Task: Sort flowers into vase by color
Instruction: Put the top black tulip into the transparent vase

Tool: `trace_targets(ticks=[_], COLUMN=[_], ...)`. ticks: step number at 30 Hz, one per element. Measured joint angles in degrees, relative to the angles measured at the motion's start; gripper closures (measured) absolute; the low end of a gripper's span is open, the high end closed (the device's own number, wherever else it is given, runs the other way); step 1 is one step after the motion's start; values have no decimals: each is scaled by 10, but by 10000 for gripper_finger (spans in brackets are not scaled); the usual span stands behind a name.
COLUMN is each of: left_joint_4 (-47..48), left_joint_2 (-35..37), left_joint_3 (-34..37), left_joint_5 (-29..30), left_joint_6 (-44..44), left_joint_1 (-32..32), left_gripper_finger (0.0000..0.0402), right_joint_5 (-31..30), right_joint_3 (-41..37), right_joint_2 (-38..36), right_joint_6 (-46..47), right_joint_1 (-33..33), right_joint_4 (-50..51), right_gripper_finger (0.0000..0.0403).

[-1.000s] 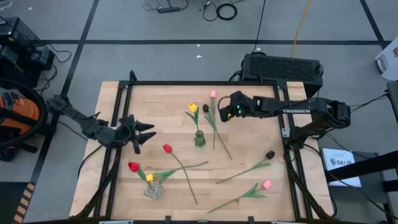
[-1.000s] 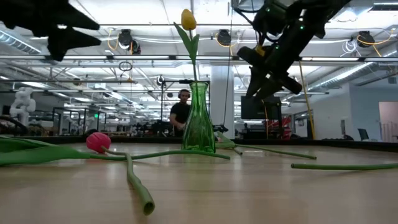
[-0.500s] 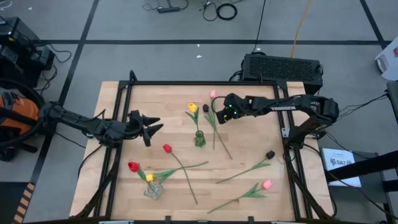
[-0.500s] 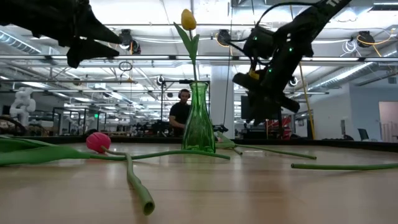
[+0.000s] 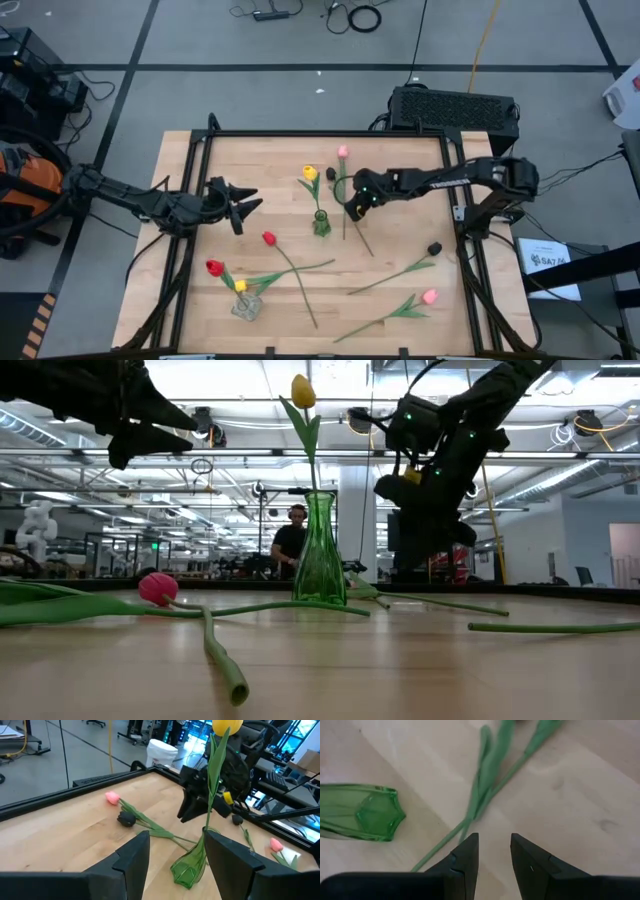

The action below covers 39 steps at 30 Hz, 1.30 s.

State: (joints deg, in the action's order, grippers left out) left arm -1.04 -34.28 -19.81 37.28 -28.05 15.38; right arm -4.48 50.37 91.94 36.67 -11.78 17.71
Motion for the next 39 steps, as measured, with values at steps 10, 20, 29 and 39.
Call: trace_targets(ticks=[10,20,29,39], left_joint_4=[2,3,0,-20], left_joint_2=[-2,-2,-2,-2], left_joint_3=[0,0,0,1], left_joint_5=[0,1,1,-2], left_joint_6=[0,0,-1,0], left_joint_1=[0,0,0,0], left_gripper_finger=[206,206,206,206], right_joint_5=[-17,-43,-74,-277], right_joint_3=[0,3,0,-2], right_joint_2=[37,112,87,-157], right_joint_6=[-8,9,10,154], right_joint_1=[56,101,108,113], right_joint_4=[-45,-47,-30,154], right_gripper_finger=[298,302,395,401])
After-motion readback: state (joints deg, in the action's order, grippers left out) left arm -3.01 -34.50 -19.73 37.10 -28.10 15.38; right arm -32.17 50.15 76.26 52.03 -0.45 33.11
